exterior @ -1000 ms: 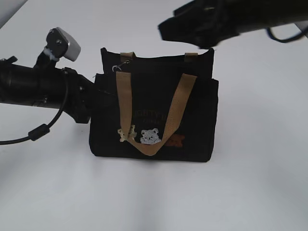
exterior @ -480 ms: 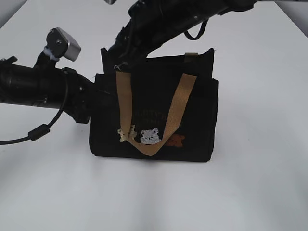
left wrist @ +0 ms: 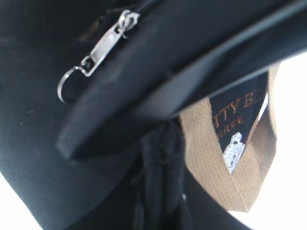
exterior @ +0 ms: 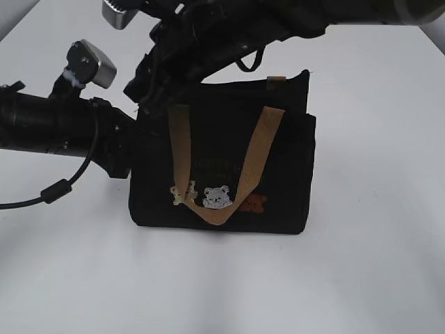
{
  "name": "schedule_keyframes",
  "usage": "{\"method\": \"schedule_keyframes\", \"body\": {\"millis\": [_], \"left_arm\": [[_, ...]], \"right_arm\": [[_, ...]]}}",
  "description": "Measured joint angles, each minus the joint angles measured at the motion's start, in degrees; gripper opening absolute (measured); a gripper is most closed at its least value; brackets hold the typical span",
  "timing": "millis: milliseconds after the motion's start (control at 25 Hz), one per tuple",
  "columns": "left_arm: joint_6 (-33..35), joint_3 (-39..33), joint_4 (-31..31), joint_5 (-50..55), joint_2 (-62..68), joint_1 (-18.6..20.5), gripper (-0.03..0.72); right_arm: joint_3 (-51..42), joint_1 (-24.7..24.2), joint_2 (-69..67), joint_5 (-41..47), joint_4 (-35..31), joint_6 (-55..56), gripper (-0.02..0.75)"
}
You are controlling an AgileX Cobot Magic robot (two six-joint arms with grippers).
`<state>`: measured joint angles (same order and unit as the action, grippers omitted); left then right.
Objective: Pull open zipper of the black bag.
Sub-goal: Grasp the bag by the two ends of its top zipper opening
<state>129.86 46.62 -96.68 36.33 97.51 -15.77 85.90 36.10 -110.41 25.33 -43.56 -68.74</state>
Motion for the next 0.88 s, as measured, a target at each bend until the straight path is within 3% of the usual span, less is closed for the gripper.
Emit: {"method": "schedule_keyframes", "body": {"millis": [320,520,640,880], "left_arm": [[0.0,0.0,0.0,0.0,0.0,0.0,0.064],[0.0,0.0,0.0,-0.1,0.1,0.0,0.064],[0.0,0.0,0.1,-0.1,0.1,-0.1,0.064],[0.0,0.0,0.0,-0.2,0.1,-0.4,0.064]], "right_arm": [[0.0,0.0,-2.4,-3.0,0.6,-1.3,0.269],[0.0,0.0,-2.7,-3.1,5.2,-1.2,0.267],[0.2,0.0,-2.7,-2.6,12.1,2.8,0.268],[0.7,0.7,-2.7,-1.2,35.0,24.4,0.324]]}}
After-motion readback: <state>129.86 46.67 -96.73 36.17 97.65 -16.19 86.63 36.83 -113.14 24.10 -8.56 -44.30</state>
